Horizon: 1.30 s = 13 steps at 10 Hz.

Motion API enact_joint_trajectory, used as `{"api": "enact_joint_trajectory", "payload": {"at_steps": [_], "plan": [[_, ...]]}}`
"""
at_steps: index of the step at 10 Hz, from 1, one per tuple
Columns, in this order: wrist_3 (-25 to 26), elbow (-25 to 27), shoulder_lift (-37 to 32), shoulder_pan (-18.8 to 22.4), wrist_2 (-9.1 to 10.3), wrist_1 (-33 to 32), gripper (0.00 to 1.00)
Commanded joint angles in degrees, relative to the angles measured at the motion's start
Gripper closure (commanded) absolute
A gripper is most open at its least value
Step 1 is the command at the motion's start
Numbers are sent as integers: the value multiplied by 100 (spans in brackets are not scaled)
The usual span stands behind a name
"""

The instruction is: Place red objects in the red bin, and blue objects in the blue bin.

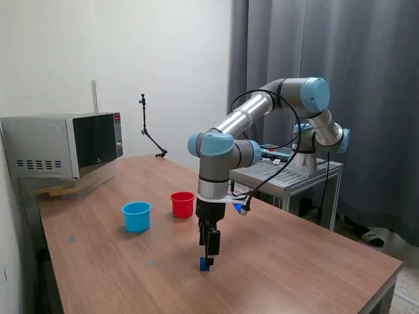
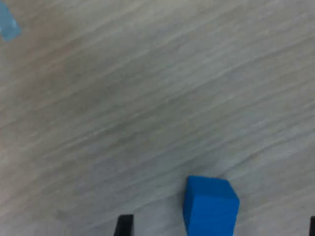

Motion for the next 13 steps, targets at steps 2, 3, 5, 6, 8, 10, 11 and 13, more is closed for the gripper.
{"api": "enact_joint_trajectory", "payload": {"at_steps": [2,3,5,6,8,10,11,13], "plan": [[15,-111,96,36,3,6,0],[50,-76,96,45,3,15,0],[111,-76,87,80,-23,59,0],[285,-41,87,80,-15,59,0],[296,3,87,54,-14,59,0],[296,169,87,53,-6,59,0],[296,187,87,53,-6,59,0],[270,179,87,53,3,50,0]]}}
